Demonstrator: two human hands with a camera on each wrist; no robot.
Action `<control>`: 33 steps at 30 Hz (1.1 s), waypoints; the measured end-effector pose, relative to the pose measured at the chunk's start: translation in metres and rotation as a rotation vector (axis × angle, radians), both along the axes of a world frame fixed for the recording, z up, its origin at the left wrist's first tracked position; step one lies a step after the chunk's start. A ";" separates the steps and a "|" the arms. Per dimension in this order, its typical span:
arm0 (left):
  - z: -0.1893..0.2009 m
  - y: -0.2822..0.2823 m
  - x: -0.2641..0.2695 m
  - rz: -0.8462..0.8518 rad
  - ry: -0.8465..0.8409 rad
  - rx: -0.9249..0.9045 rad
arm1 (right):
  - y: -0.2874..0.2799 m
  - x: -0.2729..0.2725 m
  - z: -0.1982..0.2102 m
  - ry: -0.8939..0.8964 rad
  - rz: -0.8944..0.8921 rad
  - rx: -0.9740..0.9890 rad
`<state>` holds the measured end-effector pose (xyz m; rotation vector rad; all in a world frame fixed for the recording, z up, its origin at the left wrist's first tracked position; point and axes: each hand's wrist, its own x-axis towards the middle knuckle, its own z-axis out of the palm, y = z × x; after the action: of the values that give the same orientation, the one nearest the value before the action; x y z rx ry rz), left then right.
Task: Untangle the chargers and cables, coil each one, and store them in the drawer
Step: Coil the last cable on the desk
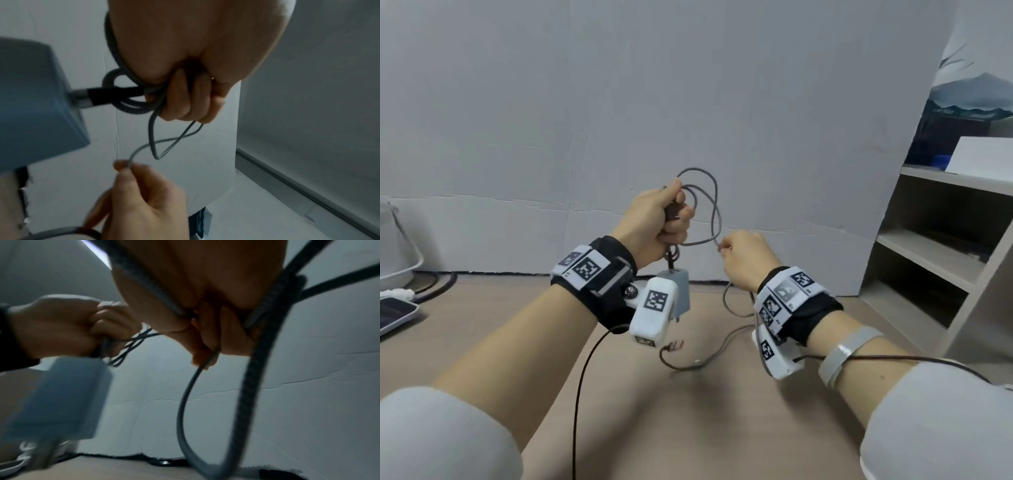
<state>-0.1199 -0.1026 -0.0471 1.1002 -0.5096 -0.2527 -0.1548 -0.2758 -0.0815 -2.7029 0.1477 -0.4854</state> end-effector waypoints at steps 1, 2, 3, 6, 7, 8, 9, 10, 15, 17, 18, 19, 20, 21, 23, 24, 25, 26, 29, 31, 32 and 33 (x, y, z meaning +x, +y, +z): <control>0.001 -0.004 -0.004 -0.012 -0.029 -0.009 | 0.007 -0.001 -0.001 0.034 0.021 -0.051; 0.000 -0.008 -0.007 -0.032 -0.058 -0.015 | 0.012 -0.001 -0.001 0.060 0.042 -0.087; -0.001 -0.011 -0.008 -0.061 -0.083 -0.025 | 0.016 -0.002 -0.001 0.075 0.064 -0.103; -0.006 -0.013 -0.007 -0.083 -0.120 0.006 | 0.022 -0.008 0.005 0.101 0.161 -0.108; -0.008 -0.013 -0.007 -0.069 -0.135 0.050 | 0.022 -0.011 0.007 0.103 0.202 -0.114; -0.011 -0.014 -0.005 -0.060 -0.151 0.100 | 0.022 -0.014 0.010 0.106 0.239 -0.127; -0.013 -0.014 -0.004 -0.057 -0.168 0.150 | 0.022 -0.017 0.012 0.106 0.271 -0.141; -0.015 -0.015 -0.004 -0.059 -0.189 0.202 | 0.022 -0.019 0.013 0.100 0.298 -0.147; -0.016 -0.016 -0.001 0.152 -0.585 0.698 | 0.015 -0.025 0.018 0.020 0.422 -0.068; -0.013 -0.015 0.000 0.174 -0.605 0.795 | 0.013 -0.026 0.020 0.017 0.439 -0.077; -0.011 -0.014 0.001 0.173 -0.603 0.834 | 0.012 -0.027 0.021 0.016 0.448 -0.083; -0.009 -0.013 0.000 0.186 -0.618 0.884 | 0.010 -0.027 0.021 0.014 0.448 -0.091; -0.006 -0.012 0.001 0.204 -0.644 0.934 | 0.009 -0.027 0.021 0.004 0.445 -0.096; -0.004 -0.011 0.002 0.211 -0.663 0.963 | 0.008 -0.027 0.022 -0.007 0.439 -0.096; -0.004 -0.010 0.005 0.177 -0.660 0.945 | 0.007 -0.026 0.023 -0.036 0.436 -0.070; -0.006 -0.009 0.007 0.156 -0.659 0.930 | 0.006 -0.025 0.024 -0.056 0.429 -0.053; -0.009 -0.008 0.011 0.140 -0.654 0.925 | 0.006 -0.025 0.025 -0.082 0.420 -0.039; -0.012 -0.007 0.013 0.127 -0.641 0.924 | 0.005 -0.024 0.027 -0.102 0.409 -0.031; -0.020 -0.004 0.016 0.103 -0.568 0.871 | -0.002 -0.024 0.033 -0.073 0.369 -0.070; -0.020 0.002 0.015 0.103 -0.547 0.834 | -0.011 -0.025 0.037 0.008 0.321 -0.137; -0.019 0.007 0.015 0.108 -0.561 0.834 | -0.016 -0.027 0.038 0.050 0.301 -0.173; -0.018 0.012 0.016 0.118 -0.589 0.851 | -0.020 -0.028 0.038 0.082 0.281 -0.196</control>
<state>-0.1037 -0.0905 -0.0653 2.0526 -0.8932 -0.0223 -0.1831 -0.2962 -0.0432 -2.8716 -0.2692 -0.3191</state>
